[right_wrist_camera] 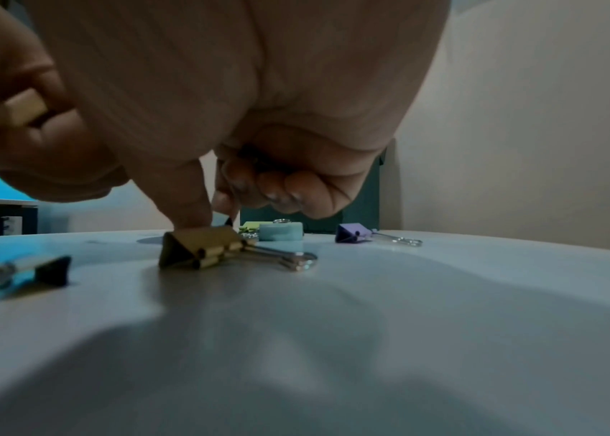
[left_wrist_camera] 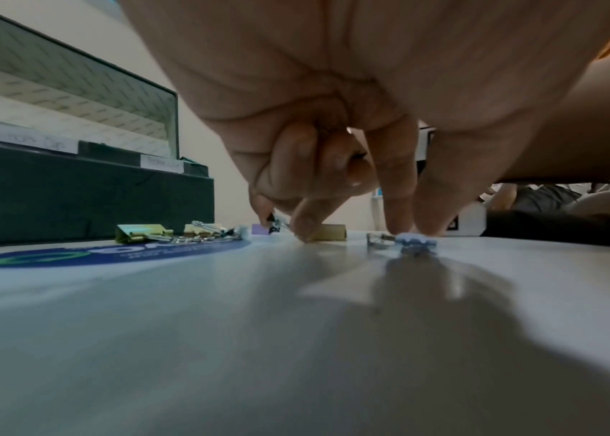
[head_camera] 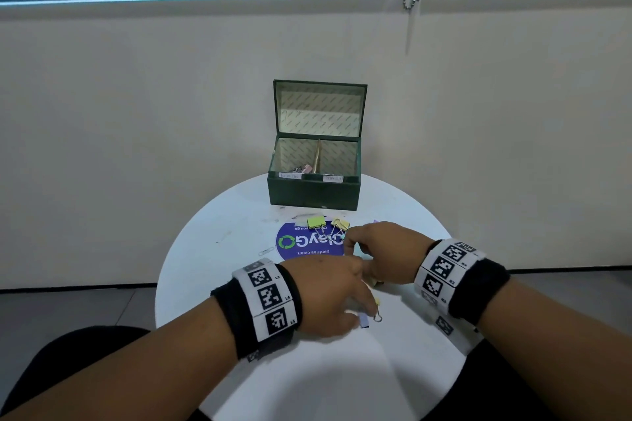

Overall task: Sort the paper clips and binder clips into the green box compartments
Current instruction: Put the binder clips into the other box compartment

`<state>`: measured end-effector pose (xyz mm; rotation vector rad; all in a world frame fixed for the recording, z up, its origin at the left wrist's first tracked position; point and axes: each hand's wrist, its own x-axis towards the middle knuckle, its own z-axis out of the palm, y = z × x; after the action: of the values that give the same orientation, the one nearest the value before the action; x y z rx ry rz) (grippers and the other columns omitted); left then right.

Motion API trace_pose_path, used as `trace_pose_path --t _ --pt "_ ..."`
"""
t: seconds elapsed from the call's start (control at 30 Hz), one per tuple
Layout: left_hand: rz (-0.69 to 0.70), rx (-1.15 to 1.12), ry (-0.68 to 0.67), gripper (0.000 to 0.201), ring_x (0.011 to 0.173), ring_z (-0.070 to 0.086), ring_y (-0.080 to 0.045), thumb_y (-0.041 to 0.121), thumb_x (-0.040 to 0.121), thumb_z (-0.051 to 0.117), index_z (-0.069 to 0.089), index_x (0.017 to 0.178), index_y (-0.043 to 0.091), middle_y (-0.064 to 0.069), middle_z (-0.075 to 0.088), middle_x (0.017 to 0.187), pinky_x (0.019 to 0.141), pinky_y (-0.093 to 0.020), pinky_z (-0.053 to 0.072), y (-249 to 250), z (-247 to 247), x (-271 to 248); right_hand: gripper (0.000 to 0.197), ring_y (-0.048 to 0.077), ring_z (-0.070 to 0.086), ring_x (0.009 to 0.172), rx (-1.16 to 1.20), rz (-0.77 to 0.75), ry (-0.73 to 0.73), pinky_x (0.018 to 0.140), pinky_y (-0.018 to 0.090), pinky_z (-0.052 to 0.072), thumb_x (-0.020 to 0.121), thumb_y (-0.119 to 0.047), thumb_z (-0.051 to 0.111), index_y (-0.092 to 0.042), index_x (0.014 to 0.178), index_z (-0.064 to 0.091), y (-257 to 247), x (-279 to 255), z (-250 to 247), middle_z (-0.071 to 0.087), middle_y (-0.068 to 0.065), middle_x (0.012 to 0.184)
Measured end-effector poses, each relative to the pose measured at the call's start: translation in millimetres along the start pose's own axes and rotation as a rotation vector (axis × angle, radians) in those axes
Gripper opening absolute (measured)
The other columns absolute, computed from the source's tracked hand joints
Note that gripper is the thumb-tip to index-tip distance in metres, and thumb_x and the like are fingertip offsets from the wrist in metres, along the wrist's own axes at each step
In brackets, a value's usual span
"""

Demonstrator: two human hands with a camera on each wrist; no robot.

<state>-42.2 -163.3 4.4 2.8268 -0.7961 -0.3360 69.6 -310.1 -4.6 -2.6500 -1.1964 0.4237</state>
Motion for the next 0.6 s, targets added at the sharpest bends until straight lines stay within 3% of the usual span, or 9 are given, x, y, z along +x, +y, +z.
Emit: trace_pose_path --t 0.1,0.27,0.47,0.6 --pt "-0.012 0.026 0.013 0.026 0.111 0.053 -0.013 0.037 0.09 0.063 0.068 0.116 0.036 0.01 0.049 0.12 0.092 -0.028 0.046 -0.7 2.0 3.5 0.021 0.0 0.045 0.068 0.022 -0.018 0.018 0.062 0.022 0.035 0.083 -0.023 0.068 -0.033 0.092 0.053 0.8 0.0 1.0 0.049 -0.013 0.075" --pt "-0.041 -0.032 0.055 0.014 0.103 0.057 -0.016 0.037 0.089 0.065 0.065 0.099 0.027 0.008 0.05 0.114 0.088 -0.04 0.051 -4.1 1.0 3.4 0.023 0.002 0.046 0.067 0.017 -0.074 0.031 0.063 0.021 0.034 0.083 -0.022 0.065 -0.03 0.079 0.044 1.9 -0.7 1.3 0.05 -0.012 0.073" --pt "-0.043 -0.111 0.105 0.014 0.1 0.053 -0.014 0.039 0.093 0.06 0.055 0.103 0.031 0.01 0.047 0.114 0.089 -0.036 0.048 -27.2 -4.1 -3.9 0.024 0.005 0.042 0.061 0.142 -0.083 0.159 0.06 0.019 0.034 0.085 -0.031 0.068 -0.033 0.076 0.046 6.8 -0.2 -2.6 0.048 -0.01 0.068" --pt "-0.168 -0.244 0.185 0.008 0.089 0.049 -0.009 0.034 0.095 0.059 0.052 0.096 0.03 0.01 0.048 0.104 0.081 -0.025 0.043 -59.9 -26.8 -10.2 0.022 0.005 0.045 0.059 0.291 0.02 0.249 0.061 0.021 0.04 0.087 -0.031 0.072 -0.032 0.079 0.052 10.0 12.9 -25.9 0.052 -0.01 0.07"
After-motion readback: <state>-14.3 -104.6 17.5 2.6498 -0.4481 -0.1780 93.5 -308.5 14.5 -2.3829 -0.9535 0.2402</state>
